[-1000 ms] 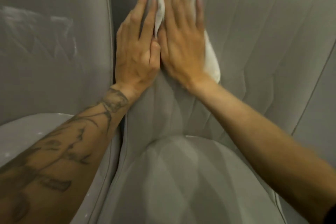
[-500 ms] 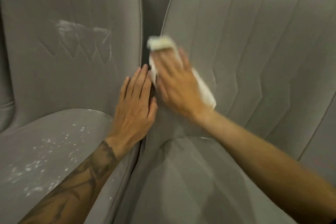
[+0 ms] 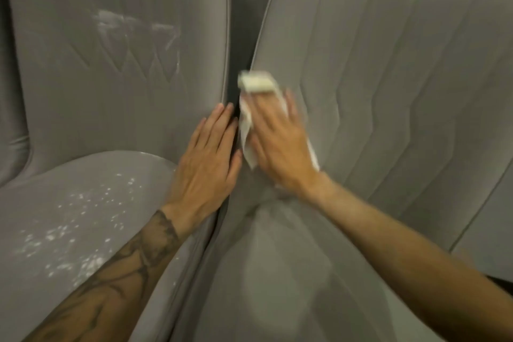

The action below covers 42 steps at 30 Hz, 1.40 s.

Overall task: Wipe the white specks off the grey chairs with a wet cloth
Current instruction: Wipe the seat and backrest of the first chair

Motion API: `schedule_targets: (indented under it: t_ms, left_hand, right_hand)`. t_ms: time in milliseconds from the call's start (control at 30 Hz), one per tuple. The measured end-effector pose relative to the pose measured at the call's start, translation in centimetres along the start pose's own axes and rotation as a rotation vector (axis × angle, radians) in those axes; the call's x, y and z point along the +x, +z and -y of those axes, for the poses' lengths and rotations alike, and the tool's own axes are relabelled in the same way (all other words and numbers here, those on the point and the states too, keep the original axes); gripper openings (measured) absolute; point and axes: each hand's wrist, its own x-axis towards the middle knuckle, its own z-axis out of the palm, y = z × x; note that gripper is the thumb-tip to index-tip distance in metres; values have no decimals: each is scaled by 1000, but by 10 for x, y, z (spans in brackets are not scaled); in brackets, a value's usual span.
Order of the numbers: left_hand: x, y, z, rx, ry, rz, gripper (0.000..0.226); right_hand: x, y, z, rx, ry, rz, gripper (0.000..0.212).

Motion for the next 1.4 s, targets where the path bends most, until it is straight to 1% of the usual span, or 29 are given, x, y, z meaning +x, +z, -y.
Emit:
schedule_targets:
  t_ms: [67, 133, 200, 233, 267, 333, 367, 433, 500, 533, 567, 600, 667, 733, 800, 867, 900, 933, 967, 1033, 1067, 1100, 1167, 1233, 1300, 1333, 1400]
  left_hand:
    - [-5, -3, 1, -2, 17, 29, 59]
    - [-13, -5, -1, 4, 21, 58, 59]
    - [-24, -8, -4, 3, 10, 80, 61]
    - [-30, -9, -6, 2, -6, 90, 61]
    - [-36, -9, -9, -5, -24, 100, 61]
    - [-48, -12, -13, -49, -55, 119, 60]
    - [-55, -13, -15, -80, -68, 123, 60]
    - [-73, -17, -15, -122, -70, 149, 56]
    - [-93, -19, -16, -144, -65, 201, 46]
    - [-102, -19, -16, -158, -76, 222, 42]
    - [-110, -19, -17, -166, -90, 234, 40]
    - [-116, -19, -20, -168, -98, 238, 40]
    - [-122, -18, -27, -168, -104, 232, 40]
    - [-124, -17, -33, -175, -91, 230, 42]
    - [-124, -17, -39, -187, -93, 240, 45]
    - [-124, -17, -44, -196, -119, 265, 46]
    - [-124, -16, -46, -199, -133, 279, 48]
    - [-125, -17, -48, -201, -144, 291, 50]
    - [-125, -17, -50, -204, -151, 300, 51]
    - [-126, -16, -53, -209, -162, 316, 51]
    - [-127, -17, -54, -212, -167, 328, 50]
    - [-129, -16, -54, -215, -172, 336, 50]
    - [-132, -15, -53, -217, -179, 337, 50]
    - [-137, -15, -53, -221, -181, 346, 51]
    - [-144, -16, -54, -220, -171, 345, 51]
    - [-146, -16, -54, -219, -164, 349, 50]
    - [-152, -21, -56, -216, -151, 368, 46]
  right_hand:
    - [-49, 3, 23, 79, -40, 124, 51]
    - [-60, 4, 20, 57, -88, 156, 52]
    - [-45, 4, 9, -3, -95, 122, 54]
    - [-34, 5, 6, -11, -57, 84, 54]
    - [-26, 5, 9, 7, 17, 54, 54]
    - [-27, 8, 31, 113, 144, 43, 53]
    - [-39, 8, 47, 187, 150, 68, 52]
    - [-71, 1, 71, 334, 100, 162, 48]
    - [-95, -15, 74, 466, 102, 258, 44]
    - [-100, -26, 71, 533, 161, 279, 44]
    - [-102, -39, 68, 597, 261, 276, 45]
    - [-104, -53, 63, 647, 387, 237, 45]
    - [-101, -82, 48, 733, 633, 77, 44]
    - [-99, -110, 30, 779, 830, -87, 44]
    - [-99, -130, 11, 683, 920, -179, 42]
    - [-107, -135, 1, 538, 905, -190, 42]
    - [-114, -133, 2, 489, 892, -167, 42]
    - [-126, -126, 5, 449, 884, -104, 43]
    - [-139, -117, 10, 393, 880, 22, 42]
    - [-166, -92, 22, 247, 883, 396, 37]
    - [-176, -80, 26, 208, 900, 537, 35]
    - [-182, -70, 29, 196, 924, 600, 33]
    - [-181, -54, 29, 166, 932, 614, 32]
    - [-175, -40, 28, 139, 951, 650, 38]
    - [-172, -33, 26, 110, 931, 711, 42]
    - [-171, -34, 26, 123, 900, 736, 42]
    - [-176, -40, 21, 179, 775, 743, 42]
